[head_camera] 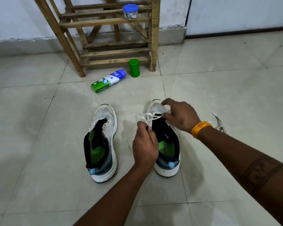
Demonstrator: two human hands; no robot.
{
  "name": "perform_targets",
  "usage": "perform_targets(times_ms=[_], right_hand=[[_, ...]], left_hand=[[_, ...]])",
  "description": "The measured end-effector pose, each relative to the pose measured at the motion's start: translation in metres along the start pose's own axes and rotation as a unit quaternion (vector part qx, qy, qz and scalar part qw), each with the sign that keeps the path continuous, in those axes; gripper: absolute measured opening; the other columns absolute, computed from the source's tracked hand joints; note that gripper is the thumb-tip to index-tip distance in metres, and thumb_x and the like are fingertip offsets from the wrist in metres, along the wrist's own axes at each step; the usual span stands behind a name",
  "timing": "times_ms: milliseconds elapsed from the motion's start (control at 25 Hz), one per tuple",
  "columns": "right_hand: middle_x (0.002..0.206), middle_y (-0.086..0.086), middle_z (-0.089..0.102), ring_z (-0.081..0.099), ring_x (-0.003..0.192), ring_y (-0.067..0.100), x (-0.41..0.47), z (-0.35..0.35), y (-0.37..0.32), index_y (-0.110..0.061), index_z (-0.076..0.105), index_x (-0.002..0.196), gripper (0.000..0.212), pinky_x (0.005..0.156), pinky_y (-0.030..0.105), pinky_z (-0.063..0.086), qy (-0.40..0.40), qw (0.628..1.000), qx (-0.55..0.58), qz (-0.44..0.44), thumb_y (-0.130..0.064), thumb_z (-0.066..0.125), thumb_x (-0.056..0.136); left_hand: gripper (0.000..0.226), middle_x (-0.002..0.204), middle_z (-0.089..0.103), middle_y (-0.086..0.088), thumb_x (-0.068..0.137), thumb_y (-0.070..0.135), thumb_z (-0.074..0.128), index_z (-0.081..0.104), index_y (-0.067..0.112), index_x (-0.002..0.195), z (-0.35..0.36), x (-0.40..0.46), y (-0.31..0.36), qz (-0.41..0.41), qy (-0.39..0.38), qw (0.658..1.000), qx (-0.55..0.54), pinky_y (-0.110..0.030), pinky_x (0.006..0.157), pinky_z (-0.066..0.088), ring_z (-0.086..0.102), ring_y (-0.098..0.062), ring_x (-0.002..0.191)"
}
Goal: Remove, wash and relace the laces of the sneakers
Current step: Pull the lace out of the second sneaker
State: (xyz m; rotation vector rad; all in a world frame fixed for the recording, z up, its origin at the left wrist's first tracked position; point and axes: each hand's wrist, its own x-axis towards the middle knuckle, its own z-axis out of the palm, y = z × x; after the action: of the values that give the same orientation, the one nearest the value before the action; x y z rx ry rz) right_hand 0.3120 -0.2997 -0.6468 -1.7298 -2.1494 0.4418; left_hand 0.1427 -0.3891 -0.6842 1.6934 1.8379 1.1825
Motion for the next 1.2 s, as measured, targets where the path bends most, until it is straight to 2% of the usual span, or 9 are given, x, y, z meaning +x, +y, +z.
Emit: perform_targets(times_ms=[80, 160, 280, 360, 600, 720, 840, 1040, 1200], right_hand=[[0.090, 0.006, 0.072, 0.066, 0.088, 0.035, -0.002, 0.014, -0.019, -0.023, 0.062, 0.117, 0.024, 0.065, 0.038, 0.044, -0.054, 0.992, -0.074, -0.090, -0.036, 0.057, 0.097], [0.091, 0.011, 0.071, 0.066, 0.083, 0.039, -0.001, 0.022, -0.025, -0.015, 0.057, 0.113, 0.022, 0.060, 0.038, 0.039, -0.041, 0.982, -0.153, -0.100, -0.030, 0.050, 0.101], [0.083, 0.014, 0.068, 0.064, 0.073, 0.042, 0.004, 0.019, -0.010, -0.009, 0.052, 0.104, 0.017, 0.056, 0.036, 0.033, 0.061, 0.985, -0.157, 0.048, -0.025, 0.049, 0.099], [0.083, 0.015, 0.068, 0.063, 0.073, 0.042, 0.004, 0.019, -0.004, -0.009, 0.052, 0.100, 0.017, 0.057, 0.036, 0.034, 0.073, 0.984, -0.120, 0.110, -0.026, 0.049, 0.099], [0.089, 0.007, 0.072, 0.065, 0.082, 0.038, -0.006, 0.020, -0.033, -0.022, 0.061, 0.112, 0.024, 0.068, 0.038, 0.044, 0.024, 0.994, -0.083, -0.066, -0.026, 0.058, 0.088], [0.091, 0.006, 0.070, 0.065, 0.083, 0.038, -0.005, 0.021, -0.028, -0.022, 0.062, 0.103, 0.015, 0.063, 0.039, 0.045, 0.022, 0.990, -0.106, -0.094, -0.024, 0.057, 0.089], [0.096, 0.004, 0.069, 0.065, 0.083, 0.037, -0.007, 0.022, -0.028, -0.025, 0.062, 0.107, 0.019, 0.064, 0.039, 0.047, 0.018, 0.988, -0.114, -0.105, -0.027, 0.058, 0.089], [0.091, 0.003, 0.069, 0.065, 0.086, 0.033, -0.010, 0.020, -0.031, -0.024, 0.068, 0.097, 0.015, 0.072, 0.041, 0.052, -0.006, 0.994, -0.097, -0.040, -0.032, 0.057, 0.090], [0.088, 0.005, 0.073, 0.067, 0.090, 0.033, -0.010, 0.020, -0.032, -0.021, 0.073, 0.094, 0.037, 0.092, 0.053, 0.052, -0.006, 0.997, -0.072, 0.022, -0.036, 0.040, 0.082]], left_hand=[[0.012, 0.076, 0.053, -0.003, 0.103, 0.029, 0.035, 0.035, 0.019, 0.097, 0.001, 0.000, 0.002, -0.002, -0.001, 1.000, 0.010, -0.040, 0.055, 0.039, 0.050, -0.027, 0.063], [0.012, 0.076, 0.053, -0.003, 0.103, 0.030, 0.035, 0.036, 0.019, 0.098, 0.001, -0.001, 0.001, -0.002, 0.001, 1.000, 0.011, -0.040, 0.054, 0.040, 0.051, -0.027, 0.063], [0.010, 0.077, 0.055, -0.003, 0.105, 0.026, 0.039, 0.038, 0.018, 0.099, 0.001, 0.001, 0.002, -0.012, -0.007, 1.000, 0.020, -0.039, 0.055, 0.038, 0.052, -0.027, 0.064], [0.010, 0.079, 0.055, -0.003, 0.106, 0.024, 0.042, 0.040, 0.016, 0.100, 0.003, 0.001, 0.003, -0.004, -0.014, 0.999, 0.034, -0.036, 0.057, 0.036, 0.052, -0.026, 0.065], [0.007, 0.081, 0.055, -0.004, 0.105, 0.022, 0.041, 0.039, 0.016, 0.102, 0.004, -0.001, 0.004, 0.005, -0.007, 1.000, 0.027, -0.034, 0.058, 0.035, 0.052, -0.027, 0.066], [0.007, 0.082, 0.056, -0.005, 0.105, 0.022, 0.041, 0.039, 0.016, 0.102, 0.004, -0.002, 0.005, -0.008, -0.011, 1.000, 0.027, -0.035, 0.058, 0.036, 0.053, -0.029, 0.067], [0.008, 0.084, 0.057, -0.005, 0.104, 0.022, 0.042, 0.039, 0.015, 0.102, 0.001, -0.003, 0.012, -0.024, -0.013, 0.999, 0.036, -0.035, 0.059, 0.036, 0.056, -0.031, 0.070], [0.015, 0.098, 0.064, -0.005, 0.091, 0.024, 0.055, 0.056, 0.013, 0.102, -0.009, 0.038, 0.037, -0.101, -0.138, 0.976, 0.135, -0.034, 0.067, 0.039, 0.063, -0.032, 0.090], [0.013, 0.088, 0.068, -0.007, 0.084, 0.026, 0.060, 0.062, 0.013, 0.083, -0.012, 0.071, 0.053, -0.103, -0.192, 0.959, 0.184, -0.031, 0.063, 0.037, 0.065, -0.034, 0.086]])
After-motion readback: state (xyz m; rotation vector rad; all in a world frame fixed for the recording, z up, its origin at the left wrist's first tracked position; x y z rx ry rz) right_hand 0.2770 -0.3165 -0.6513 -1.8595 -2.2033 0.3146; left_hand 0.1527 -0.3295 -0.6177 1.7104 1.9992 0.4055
